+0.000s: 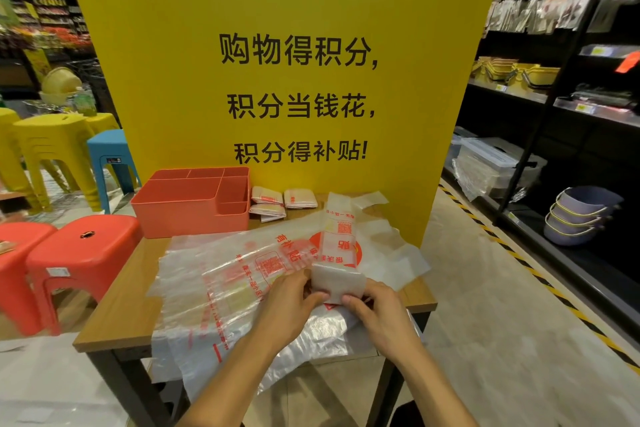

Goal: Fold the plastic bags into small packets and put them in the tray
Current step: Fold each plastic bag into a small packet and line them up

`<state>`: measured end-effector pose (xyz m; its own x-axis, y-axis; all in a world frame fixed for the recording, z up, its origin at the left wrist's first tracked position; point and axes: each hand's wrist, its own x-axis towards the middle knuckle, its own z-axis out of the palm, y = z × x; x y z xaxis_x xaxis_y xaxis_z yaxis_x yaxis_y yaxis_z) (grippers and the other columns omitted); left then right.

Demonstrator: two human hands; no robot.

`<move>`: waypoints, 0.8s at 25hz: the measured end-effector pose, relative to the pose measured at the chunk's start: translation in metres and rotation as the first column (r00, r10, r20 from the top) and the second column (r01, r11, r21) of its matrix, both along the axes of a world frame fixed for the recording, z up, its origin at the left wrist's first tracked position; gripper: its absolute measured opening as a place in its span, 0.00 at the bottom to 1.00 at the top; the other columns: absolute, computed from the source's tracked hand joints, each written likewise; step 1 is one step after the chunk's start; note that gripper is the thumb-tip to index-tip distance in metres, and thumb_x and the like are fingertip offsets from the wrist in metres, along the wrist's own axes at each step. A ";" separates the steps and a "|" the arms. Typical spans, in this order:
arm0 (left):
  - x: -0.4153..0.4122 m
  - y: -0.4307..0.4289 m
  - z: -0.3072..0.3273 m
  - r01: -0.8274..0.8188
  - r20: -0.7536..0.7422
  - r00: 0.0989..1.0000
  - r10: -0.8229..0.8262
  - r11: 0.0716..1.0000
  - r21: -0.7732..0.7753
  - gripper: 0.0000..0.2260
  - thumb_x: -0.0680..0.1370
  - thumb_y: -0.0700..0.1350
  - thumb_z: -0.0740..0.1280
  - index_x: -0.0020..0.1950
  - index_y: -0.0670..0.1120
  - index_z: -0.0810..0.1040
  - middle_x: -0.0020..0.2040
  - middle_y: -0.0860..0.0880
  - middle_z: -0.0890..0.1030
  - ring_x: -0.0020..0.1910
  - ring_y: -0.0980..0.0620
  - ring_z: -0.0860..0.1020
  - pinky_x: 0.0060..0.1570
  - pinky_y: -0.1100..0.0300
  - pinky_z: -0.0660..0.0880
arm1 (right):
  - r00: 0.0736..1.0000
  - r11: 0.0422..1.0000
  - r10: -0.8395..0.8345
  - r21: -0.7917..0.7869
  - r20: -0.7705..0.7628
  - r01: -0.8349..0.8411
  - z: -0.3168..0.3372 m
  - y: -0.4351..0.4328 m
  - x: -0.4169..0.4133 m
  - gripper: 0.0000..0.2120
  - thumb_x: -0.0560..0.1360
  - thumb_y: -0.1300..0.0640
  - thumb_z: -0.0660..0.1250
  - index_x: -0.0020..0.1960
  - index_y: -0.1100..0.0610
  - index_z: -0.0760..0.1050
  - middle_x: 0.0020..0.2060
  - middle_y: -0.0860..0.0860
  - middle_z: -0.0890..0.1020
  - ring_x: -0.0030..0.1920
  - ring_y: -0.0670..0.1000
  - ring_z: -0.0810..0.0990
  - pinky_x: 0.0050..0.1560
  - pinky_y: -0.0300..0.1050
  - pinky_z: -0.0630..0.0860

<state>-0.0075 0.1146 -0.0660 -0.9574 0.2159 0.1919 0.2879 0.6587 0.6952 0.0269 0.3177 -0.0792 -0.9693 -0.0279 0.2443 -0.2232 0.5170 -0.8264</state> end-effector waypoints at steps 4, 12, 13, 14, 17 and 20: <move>0.003 0.001 0.006 0.007 0.062 0.998 -0.008 1.000 0.016 0.13 0.78 0.55 0.72 0.62 0.55 0.78 0.48 0.56 0.83 0.45 0.55 0.81 0.50 0.47 0.81 | 0.997 0.992 -0.063 -0.106 0.052 0.068 0.002 -0.005 0.000 0.09 0.79 0.50 0.72 0.59 0.46 0.79 0.48 0.43 0.87 0.49 0.44 0.86 0.51 0.53 0.84; -0.001 0.007 0.015 -0.079 0.125 0.989 0.075 0.997 0.026 0.10 0.79 0.51 0.73 0.58 0.57 0.75 0.44 0.55 0.83 0.43 0.56 0.82 0.50 0.46 0.81 | 0.967 0.972 -0.227 0.088 0.118 0.218 0.013 -0.018 -0.010 0.16 0.79 0.46 0.71 0.62 0.43 0.68 0.42 0.46 0.86 0.42 0.46 0.84 0.44 0.50 0.81; -0.001 0.007 0.014 -0.081 0.125 0.989 0.077 0.996 0.032 0.10 0.79 0.51 0.73 0.58 0.57 0.76 0.44 0.55 0.83 0.43 0.56 0.82 0.49 0.46 0.81 | 0.964 0.971 -0.232 0.083 0.128 0.223 0.013 -0.018 -0.011 0.14 0.79 0.45 0.70 0.61 0.43 0.70 0.43 0.46 0.86 0.43 0.46 0.85 0.46 0.52 0.82; -0.001 0.007 0.013 -0.080 0.127 0.989 0.075 0.996 0.036 0.10 0.78 0.51 0.73 0.58 0.58 0.76 0.44 0.55 0.83 0.43 0.56 0.82 0.49 0.46 0.81 | 0.962 0.971 -0.235 0.075 0.138 0.226 0.013 -0.018 -0.012 0.12 0.80 0.46 0.69 0.61 0.44 0.71 0.44 0.45 0.87 0.43 0.46 0.85 0.48 0.54 0.82; -0.003 0.007 0.013 -0.063 0.149 0.987 0.058 0.998 0.029 0.13 0.78 0.51 0.73 0.61 0.58 0.75 0.47 0.57 0.83 0.44 0.56 0.82 0.50 0.46 0.81 | 0.956 0.968 -0.246 0.099 0.159 0.232 0.015 -0.017 -0.014 0.11 0.81 0.47 0.69 0.61 0.45 0.72 0.47 0.47 0.86 0.46 0.49 0.85 0.50 0.56 0.82; -0.004 0.011 0.016 -0.099 0.134 0.986 0.098 0.995 -0.003 0.18 0.77 0.50 0.73 0.64 0.56 0.71 0.47 0.56 0.83 0.44 0.54 0.82 0.50 0.45 0.81 | 0.948 0.950 -0.281 0.187 0.149 0.252 0.018 -0.022 -0.016 0.18 0.80 0.46 0.70 0.65 0.47 0.67 0.49 0.49 0.85 0.49 0.52 0.84 0.49 0.54 0.81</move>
<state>-0.0118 0.1260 -0.0504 -0.9911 0.1187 0.0609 0.1256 0.6763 0.7259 0.0107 0.2960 -0.0609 -0.9734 0.2117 0.0879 0.0787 0.6689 -0.7392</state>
